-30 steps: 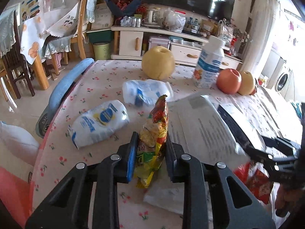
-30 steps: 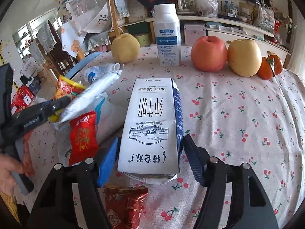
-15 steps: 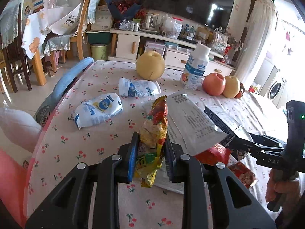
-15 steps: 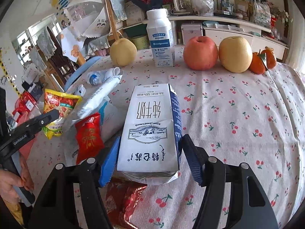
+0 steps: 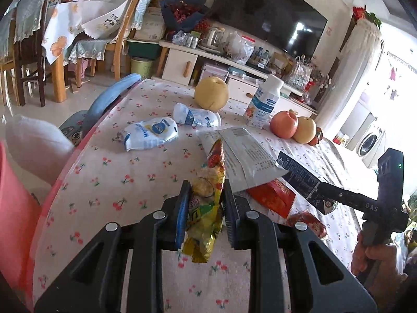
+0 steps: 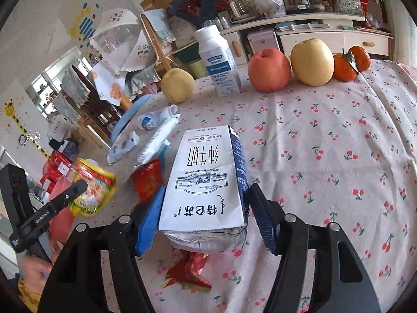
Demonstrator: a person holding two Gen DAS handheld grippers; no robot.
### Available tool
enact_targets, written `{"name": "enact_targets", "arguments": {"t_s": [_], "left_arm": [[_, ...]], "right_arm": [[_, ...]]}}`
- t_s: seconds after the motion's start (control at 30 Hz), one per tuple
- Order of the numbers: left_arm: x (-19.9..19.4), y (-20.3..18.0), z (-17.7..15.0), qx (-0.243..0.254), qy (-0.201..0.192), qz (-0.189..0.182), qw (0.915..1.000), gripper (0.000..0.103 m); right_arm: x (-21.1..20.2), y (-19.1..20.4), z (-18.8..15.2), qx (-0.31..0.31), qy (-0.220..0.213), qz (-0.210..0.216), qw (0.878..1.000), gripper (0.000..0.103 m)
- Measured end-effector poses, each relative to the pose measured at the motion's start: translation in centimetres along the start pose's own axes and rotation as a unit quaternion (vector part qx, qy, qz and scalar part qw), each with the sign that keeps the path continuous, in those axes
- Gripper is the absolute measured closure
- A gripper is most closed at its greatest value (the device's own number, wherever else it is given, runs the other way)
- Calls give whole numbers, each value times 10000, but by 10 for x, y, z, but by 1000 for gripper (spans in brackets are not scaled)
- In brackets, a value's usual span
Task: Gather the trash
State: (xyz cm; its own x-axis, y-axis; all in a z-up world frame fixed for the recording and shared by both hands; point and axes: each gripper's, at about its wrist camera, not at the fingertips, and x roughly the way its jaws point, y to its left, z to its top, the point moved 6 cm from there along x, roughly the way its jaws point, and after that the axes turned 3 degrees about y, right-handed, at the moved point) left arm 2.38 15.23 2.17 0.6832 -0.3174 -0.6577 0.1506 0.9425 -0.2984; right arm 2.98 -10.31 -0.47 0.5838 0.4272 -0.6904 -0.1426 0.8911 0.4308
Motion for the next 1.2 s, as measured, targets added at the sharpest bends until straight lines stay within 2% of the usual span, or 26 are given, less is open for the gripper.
{"name": "enact_targets", "arguments": {"t_s": [0.2,0.37,0.5,0.6,0.67,0.83,1.0,1.2], "left_arm": [[-17,9,-4,-88,-98,-50,9999,77],[-31,18,0,-182,-243,-104,9995,77],[-44,23,3,-248,-379,-168,9988,77],[-55,27,9,-397,-496,-352,9974,77],[-62,30,11,-387,-572,-321,9971,77],[-80,49,19,-531,-778,-294,9951,77],[-106,79,26,-817,-1041,-148,9911,77],[-143,134,29,-1331,-1438,123,9805,77]], "right_arm": [[-15,11,-4,31,-152,233,9996,38],[-31,20,-3,199,-314,626,9973,38],[-49,33,2,271,-531,891,9942,38],[-57,45,4,308,-620,1014,9924,38],[-59,57,4,280,-648,1087,9916,38],[-55,103,1,51,-539,1348,9894,38],[-36,167,-9,-391,-247,1644,9853,38],[-12,247,-21,-843,21,1996,9763,38]]}}
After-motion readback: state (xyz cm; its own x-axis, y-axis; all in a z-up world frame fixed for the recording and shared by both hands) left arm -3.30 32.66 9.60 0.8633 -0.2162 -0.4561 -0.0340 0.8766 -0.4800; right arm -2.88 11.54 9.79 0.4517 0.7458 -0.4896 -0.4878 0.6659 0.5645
